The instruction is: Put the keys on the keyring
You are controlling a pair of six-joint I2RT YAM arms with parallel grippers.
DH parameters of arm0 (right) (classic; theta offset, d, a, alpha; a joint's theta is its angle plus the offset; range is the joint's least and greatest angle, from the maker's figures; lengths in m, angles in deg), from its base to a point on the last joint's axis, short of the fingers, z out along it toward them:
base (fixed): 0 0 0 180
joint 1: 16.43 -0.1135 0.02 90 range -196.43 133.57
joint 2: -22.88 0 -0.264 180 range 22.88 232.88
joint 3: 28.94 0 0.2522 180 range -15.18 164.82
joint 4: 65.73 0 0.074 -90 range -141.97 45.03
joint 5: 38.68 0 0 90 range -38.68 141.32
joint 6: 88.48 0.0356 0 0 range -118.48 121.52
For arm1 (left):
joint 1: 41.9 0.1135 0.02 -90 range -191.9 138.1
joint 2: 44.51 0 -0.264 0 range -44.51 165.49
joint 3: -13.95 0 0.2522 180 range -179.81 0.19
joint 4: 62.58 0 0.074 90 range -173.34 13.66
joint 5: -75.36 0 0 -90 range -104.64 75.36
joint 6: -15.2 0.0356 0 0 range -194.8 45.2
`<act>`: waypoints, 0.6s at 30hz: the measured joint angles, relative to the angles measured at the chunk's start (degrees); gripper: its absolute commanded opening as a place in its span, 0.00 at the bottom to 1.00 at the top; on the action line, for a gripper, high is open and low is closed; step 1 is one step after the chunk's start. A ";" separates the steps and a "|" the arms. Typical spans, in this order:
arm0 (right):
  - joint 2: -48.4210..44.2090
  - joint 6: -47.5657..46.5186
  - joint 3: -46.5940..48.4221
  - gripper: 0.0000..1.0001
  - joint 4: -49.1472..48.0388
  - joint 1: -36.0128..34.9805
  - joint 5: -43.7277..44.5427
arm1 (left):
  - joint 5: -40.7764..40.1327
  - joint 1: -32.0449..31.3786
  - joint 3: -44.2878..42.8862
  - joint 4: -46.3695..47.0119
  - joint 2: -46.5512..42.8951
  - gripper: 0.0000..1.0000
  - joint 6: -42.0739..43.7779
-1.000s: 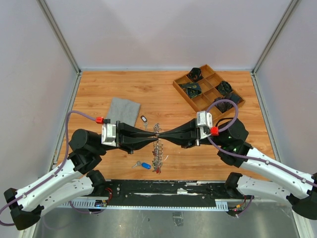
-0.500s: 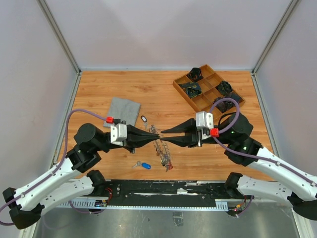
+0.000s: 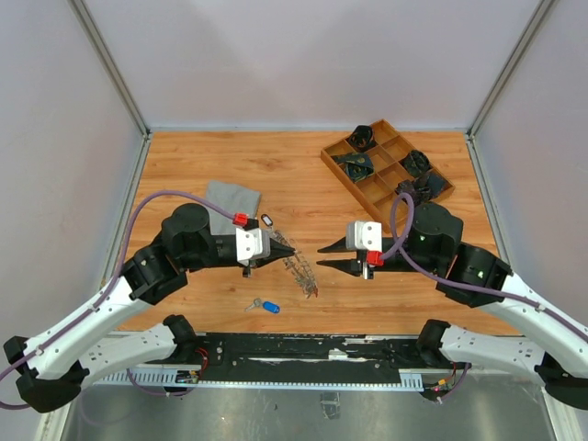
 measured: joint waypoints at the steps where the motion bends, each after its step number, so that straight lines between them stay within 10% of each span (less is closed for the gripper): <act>1: 0.17 -0.26 0.00 0.24 0.63 0.00 0.66 | -0.04 0.00 0.00 -0.72 0.15 0.01 0.48; 18: -3.21 -4.33 -9.64 0.21 -10.82 0.00 3.67 | 4.22 0.00 11.56 9.33 -8.35 0.01 8.35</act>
